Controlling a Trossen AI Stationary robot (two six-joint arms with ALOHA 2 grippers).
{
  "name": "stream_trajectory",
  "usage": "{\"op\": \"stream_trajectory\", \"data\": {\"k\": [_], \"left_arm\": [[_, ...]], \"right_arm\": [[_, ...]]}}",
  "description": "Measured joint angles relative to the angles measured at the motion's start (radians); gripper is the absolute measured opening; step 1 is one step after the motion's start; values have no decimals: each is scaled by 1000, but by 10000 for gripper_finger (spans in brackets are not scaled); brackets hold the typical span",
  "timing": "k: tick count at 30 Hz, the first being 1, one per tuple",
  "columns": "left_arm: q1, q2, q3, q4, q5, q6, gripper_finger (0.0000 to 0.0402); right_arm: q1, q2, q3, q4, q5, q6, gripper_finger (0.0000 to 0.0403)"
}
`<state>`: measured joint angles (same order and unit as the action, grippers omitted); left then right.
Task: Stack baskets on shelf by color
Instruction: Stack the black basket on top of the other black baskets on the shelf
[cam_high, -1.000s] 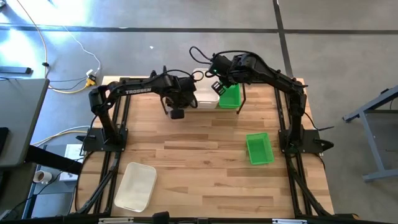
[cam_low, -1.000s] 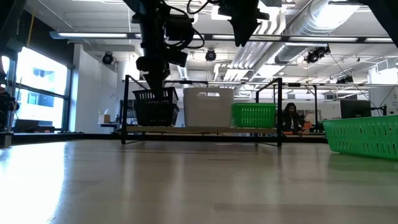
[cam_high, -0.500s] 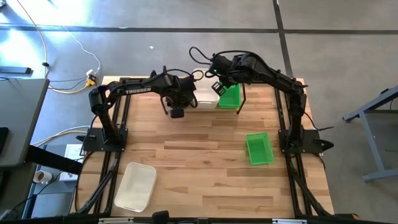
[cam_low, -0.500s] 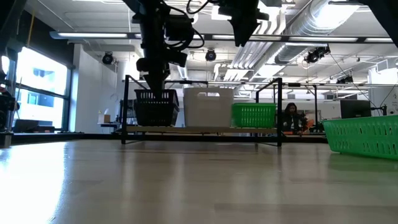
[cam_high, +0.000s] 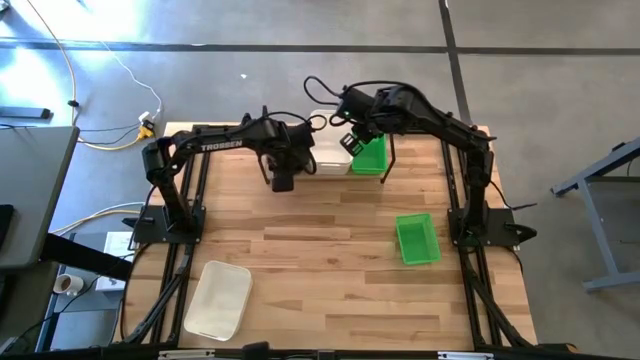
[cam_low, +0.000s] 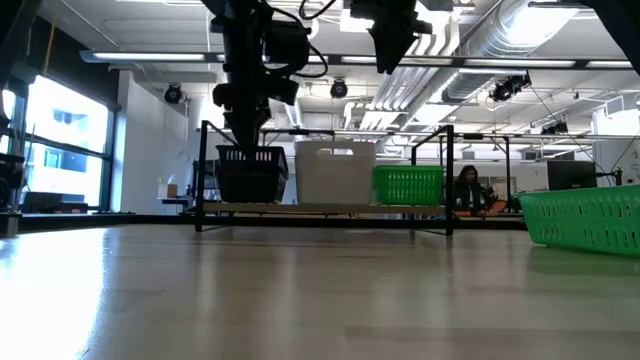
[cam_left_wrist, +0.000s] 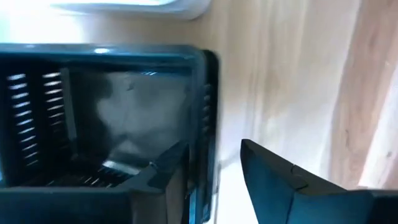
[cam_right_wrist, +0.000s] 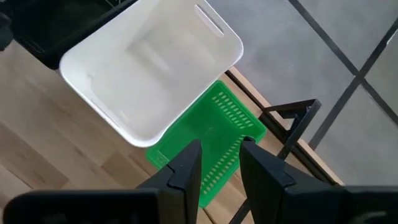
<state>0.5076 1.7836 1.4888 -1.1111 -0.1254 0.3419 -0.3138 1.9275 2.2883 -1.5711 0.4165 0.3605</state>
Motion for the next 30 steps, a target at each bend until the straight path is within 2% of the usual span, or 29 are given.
{"op": "stream_trajectory", "data": {"k": [2,8,11,30], "left_arm": [[0,0,25,-30,-30,-7,144],[2,-1,120,-128,-33,-9,147],[7,-1,150,-113,-33,-7,142],[62,3,155,-75,-35,-28,131]], "right_arm": [[0,-6,1,0,-1,5,96],[0,-12,2,0,-2,6,96],[0,-12,2,0,-1,2,96],[0,-12,1,0,-1,-2,96]]}}
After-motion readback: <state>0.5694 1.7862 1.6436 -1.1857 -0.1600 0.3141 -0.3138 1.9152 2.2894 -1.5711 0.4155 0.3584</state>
